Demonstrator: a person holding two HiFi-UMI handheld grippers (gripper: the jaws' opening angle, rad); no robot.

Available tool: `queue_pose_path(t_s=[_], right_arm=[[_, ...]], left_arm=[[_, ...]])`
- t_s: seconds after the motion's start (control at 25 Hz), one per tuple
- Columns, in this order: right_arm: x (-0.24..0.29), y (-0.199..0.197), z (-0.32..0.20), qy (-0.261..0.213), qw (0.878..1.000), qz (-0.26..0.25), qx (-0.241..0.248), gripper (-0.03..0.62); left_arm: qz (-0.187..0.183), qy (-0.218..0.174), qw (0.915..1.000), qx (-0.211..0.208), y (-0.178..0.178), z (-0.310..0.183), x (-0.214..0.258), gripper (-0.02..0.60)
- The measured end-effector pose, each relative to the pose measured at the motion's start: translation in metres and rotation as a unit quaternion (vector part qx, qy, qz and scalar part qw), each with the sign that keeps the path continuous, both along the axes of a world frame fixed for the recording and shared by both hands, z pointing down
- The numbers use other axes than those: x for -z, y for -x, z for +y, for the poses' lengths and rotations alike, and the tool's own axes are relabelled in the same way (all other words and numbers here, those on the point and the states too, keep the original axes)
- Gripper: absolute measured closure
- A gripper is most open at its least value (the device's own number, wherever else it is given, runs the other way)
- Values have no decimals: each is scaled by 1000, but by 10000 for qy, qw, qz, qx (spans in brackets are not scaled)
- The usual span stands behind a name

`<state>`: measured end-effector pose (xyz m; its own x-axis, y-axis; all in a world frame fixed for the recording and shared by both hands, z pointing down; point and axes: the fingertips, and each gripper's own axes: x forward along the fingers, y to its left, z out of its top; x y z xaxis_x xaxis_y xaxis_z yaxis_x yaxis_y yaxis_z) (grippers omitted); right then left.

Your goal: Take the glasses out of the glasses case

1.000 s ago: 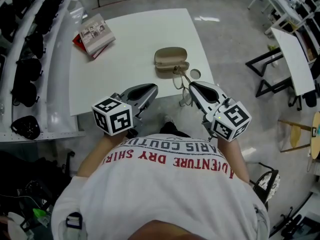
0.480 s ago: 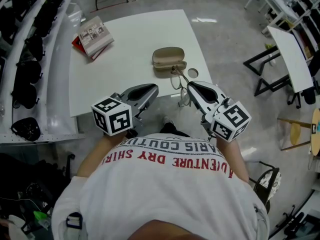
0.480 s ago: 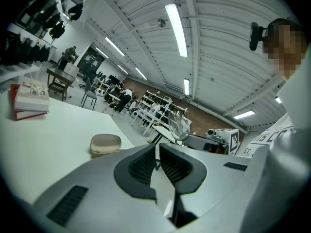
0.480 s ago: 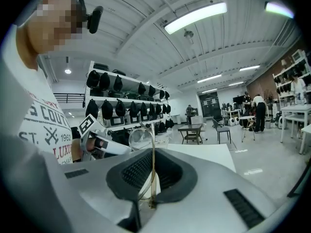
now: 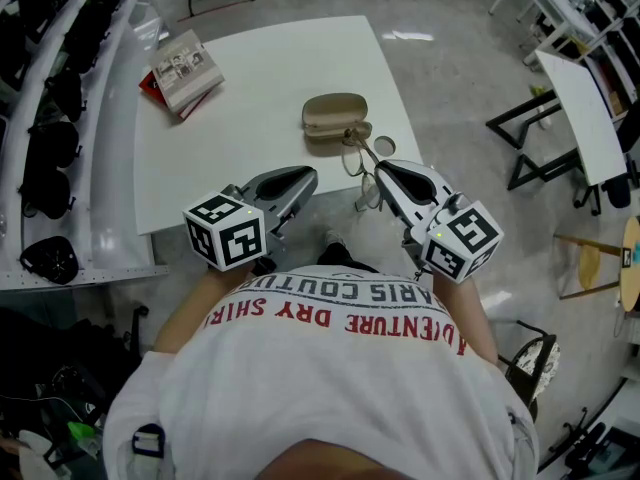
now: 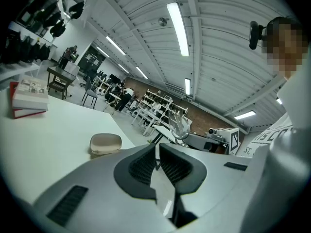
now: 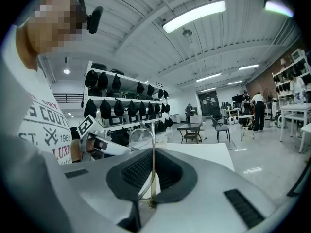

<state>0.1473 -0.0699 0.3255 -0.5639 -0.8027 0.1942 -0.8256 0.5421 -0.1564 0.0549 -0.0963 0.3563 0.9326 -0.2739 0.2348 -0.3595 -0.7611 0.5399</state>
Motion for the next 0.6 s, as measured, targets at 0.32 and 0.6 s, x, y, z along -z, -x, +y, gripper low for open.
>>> queue_pose_path(t_s=[0.32,0.6], right_arm=[[-9,-9,-11,121,9999,-27,-16,562],[-14,-21,-26,158,9999,-55,-14,562]], left_arm=[[-29,108,9999,72,-6,-11,-9,534],[-185,80,9997,102,-16,-24,-19,534]])
